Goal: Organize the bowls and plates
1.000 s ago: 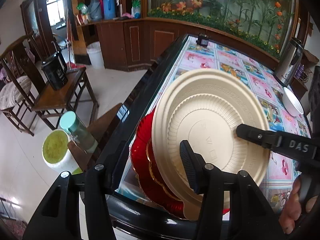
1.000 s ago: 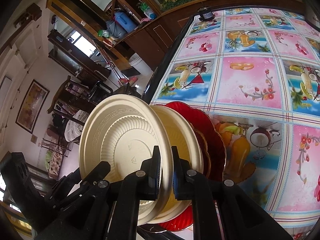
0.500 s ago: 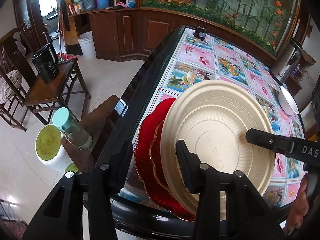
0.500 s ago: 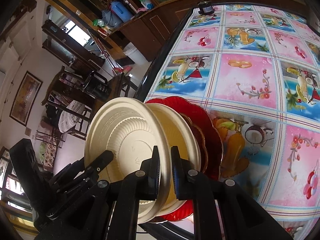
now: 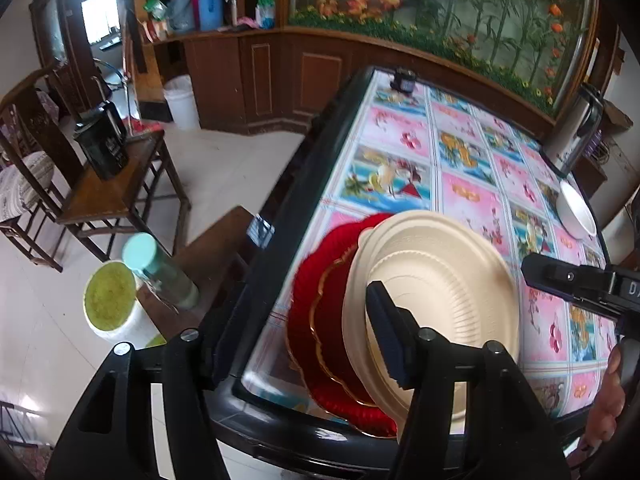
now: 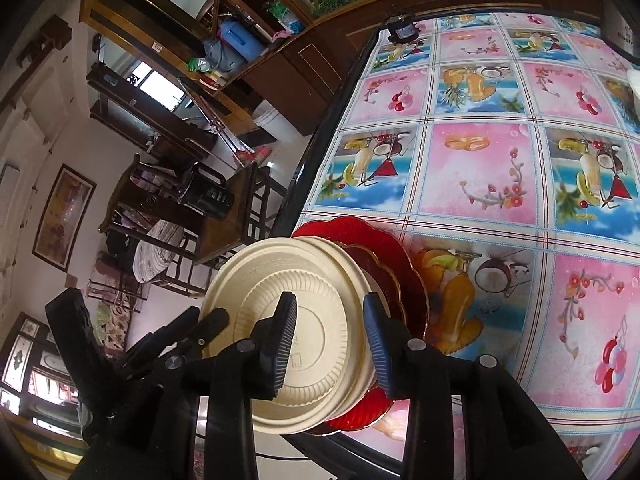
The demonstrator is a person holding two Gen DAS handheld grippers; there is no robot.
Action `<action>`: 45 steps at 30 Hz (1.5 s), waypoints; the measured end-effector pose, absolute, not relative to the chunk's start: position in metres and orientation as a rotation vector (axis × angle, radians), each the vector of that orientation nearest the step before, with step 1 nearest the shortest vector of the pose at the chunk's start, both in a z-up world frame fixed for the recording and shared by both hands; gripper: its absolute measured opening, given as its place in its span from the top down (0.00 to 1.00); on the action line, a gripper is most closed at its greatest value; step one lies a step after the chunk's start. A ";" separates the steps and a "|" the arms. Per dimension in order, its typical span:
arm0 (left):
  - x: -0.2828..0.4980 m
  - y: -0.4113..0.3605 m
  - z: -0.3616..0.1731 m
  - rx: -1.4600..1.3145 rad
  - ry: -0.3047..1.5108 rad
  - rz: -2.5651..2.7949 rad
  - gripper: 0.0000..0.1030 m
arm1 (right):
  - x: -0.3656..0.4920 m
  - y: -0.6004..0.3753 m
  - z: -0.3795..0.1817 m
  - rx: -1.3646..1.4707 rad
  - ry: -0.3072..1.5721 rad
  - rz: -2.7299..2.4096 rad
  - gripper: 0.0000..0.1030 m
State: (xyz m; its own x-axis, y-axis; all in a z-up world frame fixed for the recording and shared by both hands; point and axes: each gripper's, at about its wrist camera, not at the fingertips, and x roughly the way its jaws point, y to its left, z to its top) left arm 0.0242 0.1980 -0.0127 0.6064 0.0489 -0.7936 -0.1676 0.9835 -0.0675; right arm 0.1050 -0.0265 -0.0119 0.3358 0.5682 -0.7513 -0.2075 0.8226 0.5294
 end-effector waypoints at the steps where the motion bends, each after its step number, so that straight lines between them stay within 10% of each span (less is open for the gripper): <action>1: 0.023 0.200 -0.009 -0.141 0.898 0.130 0.42 | 0.105 -0.030 -0.012 0.381 1.115 0.526 0.64; 45: 0.037 0.212 -0.032 -0.213 0.909 0.243 0.42 | 0.108 -0.210 -0.026 0.684 0.948 0.374 0.58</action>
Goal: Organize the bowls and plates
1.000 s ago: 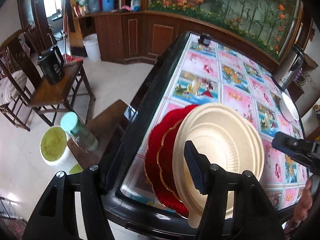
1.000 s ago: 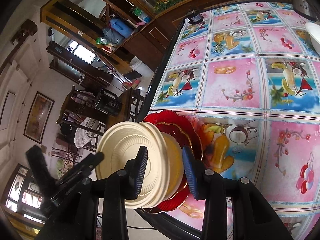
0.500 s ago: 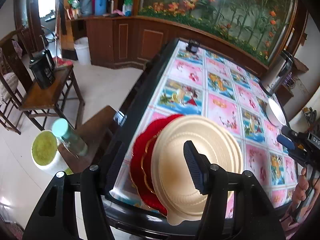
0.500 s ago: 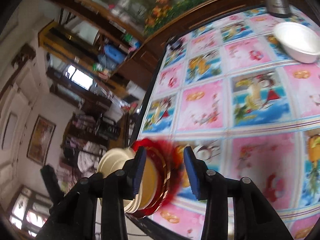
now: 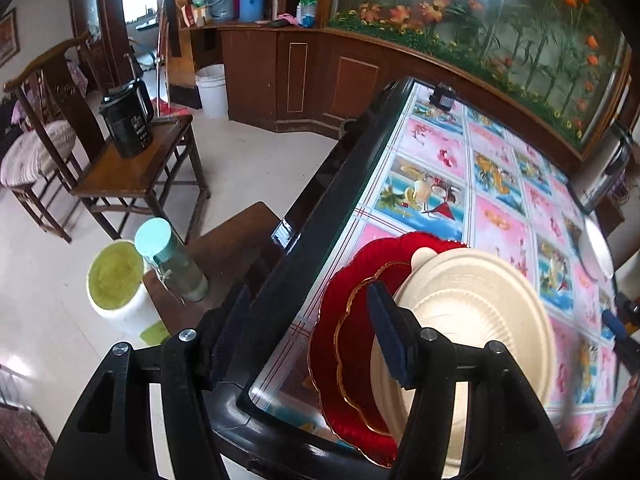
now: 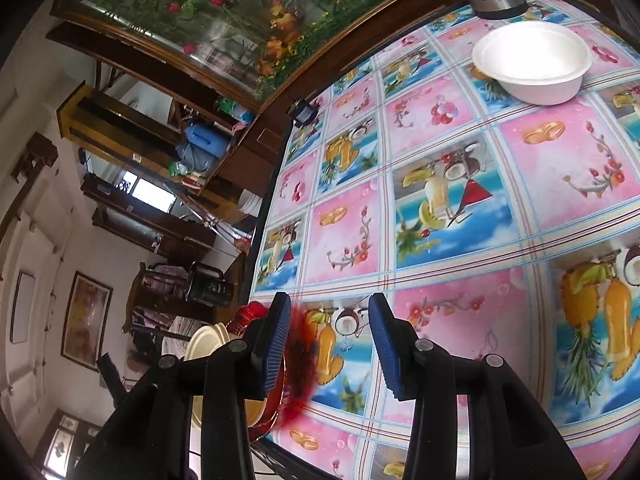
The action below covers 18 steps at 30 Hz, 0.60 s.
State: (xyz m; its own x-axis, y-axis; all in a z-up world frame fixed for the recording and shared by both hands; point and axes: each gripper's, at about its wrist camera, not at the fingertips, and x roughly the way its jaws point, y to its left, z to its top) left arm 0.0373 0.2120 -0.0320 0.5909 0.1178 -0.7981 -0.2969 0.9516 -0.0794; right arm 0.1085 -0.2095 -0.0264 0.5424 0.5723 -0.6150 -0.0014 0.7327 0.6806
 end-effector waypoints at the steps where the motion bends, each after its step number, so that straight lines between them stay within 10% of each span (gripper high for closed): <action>1: 0.038 0.209 -0.032 -0.200 0.909 0.246 0.42 | 0.108 -0.209 -0.027 0.685 0.949 0.377 0.58; 18: 0.075 0.073 0.034 -0.083 0.855 -0.061 0.40 | 0.113 -0.307 -0.016 0.788 0.819 0.240 0.58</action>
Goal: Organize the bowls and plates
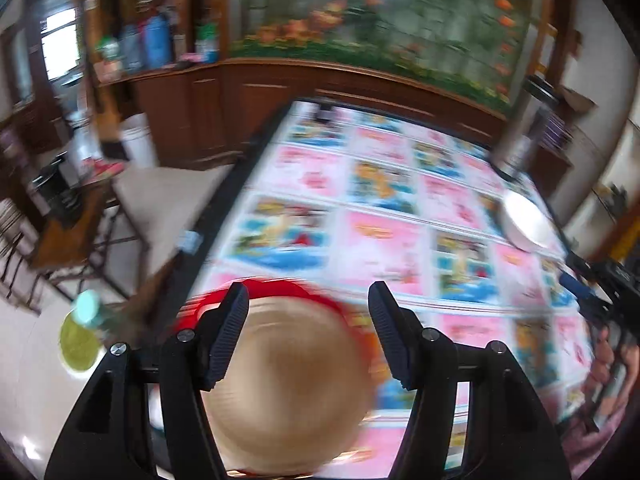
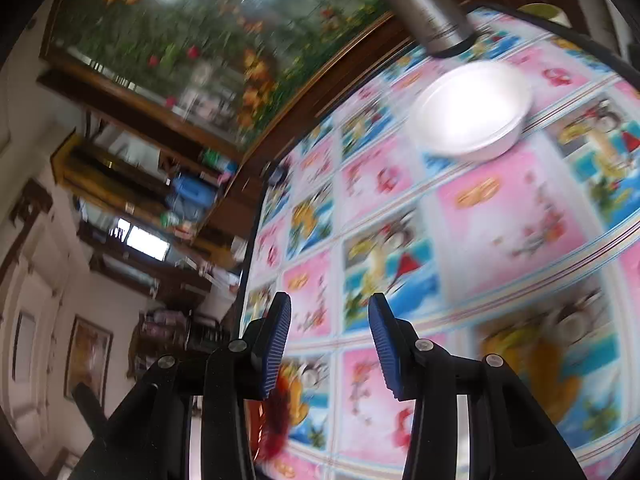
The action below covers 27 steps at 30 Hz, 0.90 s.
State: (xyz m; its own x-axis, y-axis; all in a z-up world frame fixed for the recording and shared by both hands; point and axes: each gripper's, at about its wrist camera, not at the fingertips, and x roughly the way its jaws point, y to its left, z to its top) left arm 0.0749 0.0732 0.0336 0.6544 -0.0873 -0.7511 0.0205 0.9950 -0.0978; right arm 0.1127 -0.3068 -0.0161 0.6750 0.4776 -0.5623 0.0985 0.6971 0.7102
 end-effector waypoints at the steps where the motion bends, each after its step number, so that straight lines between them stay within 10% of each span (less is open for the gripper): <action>1: 0.080 0.059 0.035 -0.081 0.867 -0.096 0.40 | 0.113 -0.320 -0.015 0.800 0.806 0.221 0.58; 27: 0.250 -0.198 -0.007 -0.068 1.139 -0.274 0.40 | 0.206 -0.502 -0.064 1.035 0.677 -0.019 0.52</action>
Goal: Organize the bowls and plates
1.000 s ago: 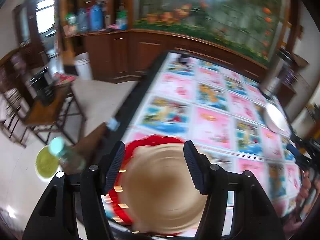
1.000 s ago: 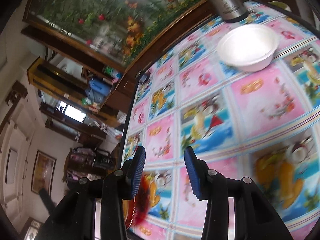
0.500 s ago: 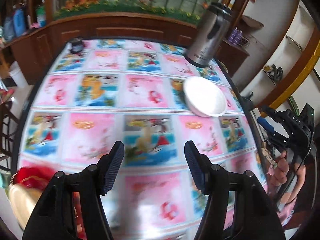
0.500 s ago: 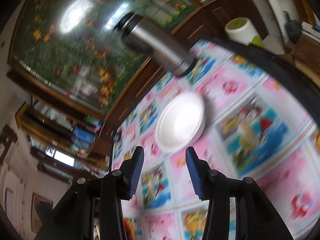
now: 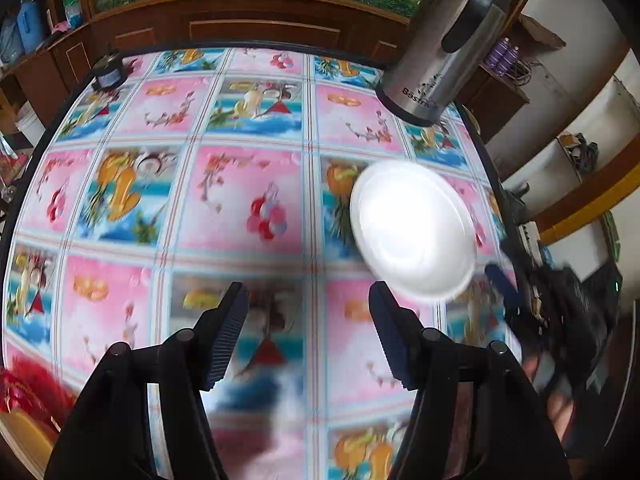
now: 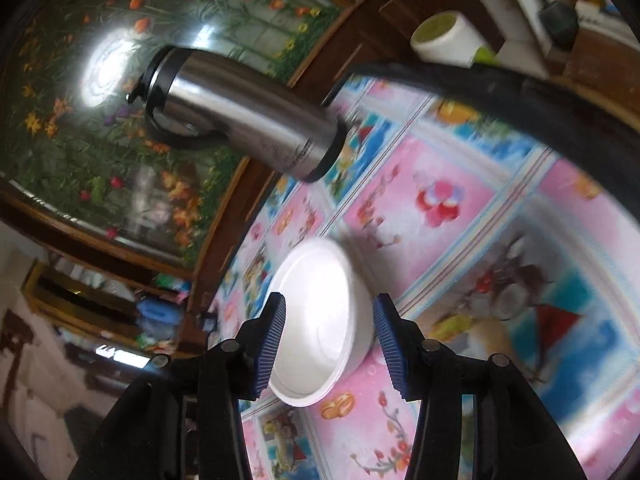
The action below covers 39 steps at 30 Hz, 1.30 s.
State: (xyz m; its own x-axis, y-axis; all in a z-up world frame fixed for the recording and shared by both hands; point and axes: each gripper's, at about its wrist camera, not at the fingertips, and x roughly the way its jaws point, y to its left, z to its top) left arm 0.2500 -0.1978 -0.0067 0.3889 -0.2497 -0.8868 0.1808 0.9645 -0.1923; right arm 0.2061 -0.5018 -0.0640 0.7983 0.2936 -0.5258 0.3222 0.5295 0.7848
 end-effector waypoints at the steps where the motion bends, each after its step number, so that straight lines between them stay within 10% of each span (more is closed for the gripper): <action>1: 0.255 -0.203 -0.008 -0.064 1.137 -0.270 0.40 | 0.208 -0.502 -0.070 1.058 0.673 0.034 0.53; 21: 0.295 -0.253 -0.061 -0.117 1.111 -0.260 0.40 | 0.214 -0.501 -0.093 1.082 0.709 0.019 0.53; 33: 0.285 -0.275 -0.070 0.072 1.008 -0.218 0.41 | 0.228 -0.489 -0.108 1.044 0.777 -0.006 0.79; 39: 0.278 -0.284 -0.069 0.167 0.953 -0.214 0.78 | 0.229 -0.481 -0.109 0.988 0.789 -0.039 0.93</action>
